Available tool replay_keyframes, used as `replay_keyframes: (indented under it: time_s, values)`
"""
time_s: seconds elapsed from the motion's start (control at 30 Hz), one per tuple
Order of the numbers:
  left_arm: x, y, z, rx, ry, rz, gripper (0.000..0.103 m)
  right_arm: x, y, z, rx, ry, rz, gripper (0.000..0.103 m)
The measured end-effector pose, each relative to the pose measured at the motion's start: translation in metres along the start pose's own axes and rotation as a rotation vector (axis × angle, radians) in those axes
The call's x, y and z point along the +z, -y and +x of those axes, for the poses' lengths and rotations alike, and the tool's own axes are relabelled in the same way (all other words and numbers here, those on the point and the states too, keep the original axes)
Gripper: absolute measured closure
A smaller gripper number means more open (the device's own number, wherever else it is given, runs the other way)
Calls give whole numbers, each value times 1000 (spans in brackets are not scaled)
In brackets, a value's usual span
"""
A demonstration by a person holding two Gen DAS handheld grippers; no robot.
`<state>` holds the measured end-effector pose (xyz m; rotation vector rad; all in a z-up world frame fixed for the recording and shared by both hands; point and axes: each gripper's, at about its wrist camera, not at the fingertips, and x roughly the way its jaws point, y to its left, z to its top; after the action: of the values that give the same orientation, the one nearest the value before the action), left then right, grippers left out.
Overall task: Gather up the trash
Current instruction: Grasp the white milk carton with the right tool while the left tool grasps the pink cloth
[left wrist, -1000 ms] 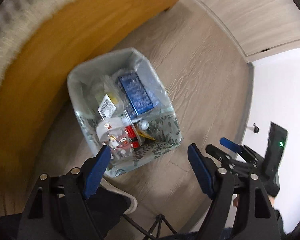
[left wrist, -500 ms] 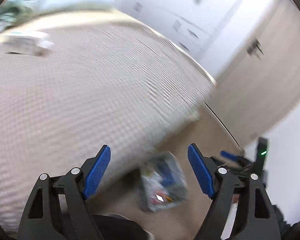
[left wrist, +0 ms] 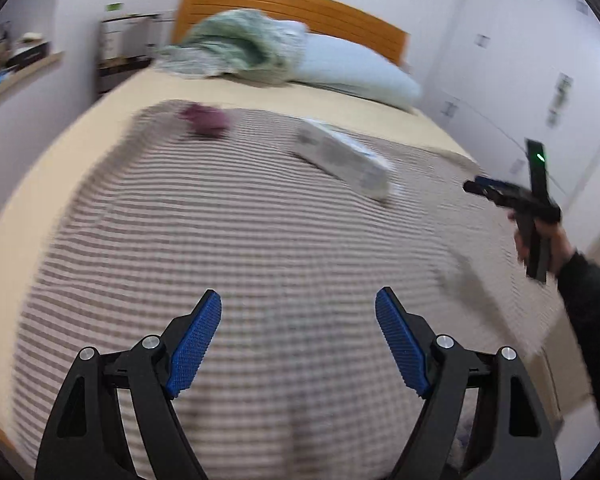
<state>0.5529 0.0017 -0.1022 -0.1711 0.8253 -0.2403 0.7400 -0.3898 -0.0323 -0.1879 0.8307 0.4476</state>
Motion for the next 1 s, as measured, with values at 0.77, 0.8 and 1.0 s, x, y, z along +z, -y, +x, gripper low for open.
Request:
replay_keyframes:
  time_s: [0.77, 0.8, 1.0]
  values:
    - [187, -140, 172, 49, 82, 40, 15, -79, -26, 49, -240, -139, 164, 27]
    - [205, -142, 189, 74, 88, 37, 15, -88, -30, 40, -277, -121, 176, 27]
    - [259, -187, 271, 102, 67, -278, 42, -124, -39, 37, -374, -55, 260, 31]
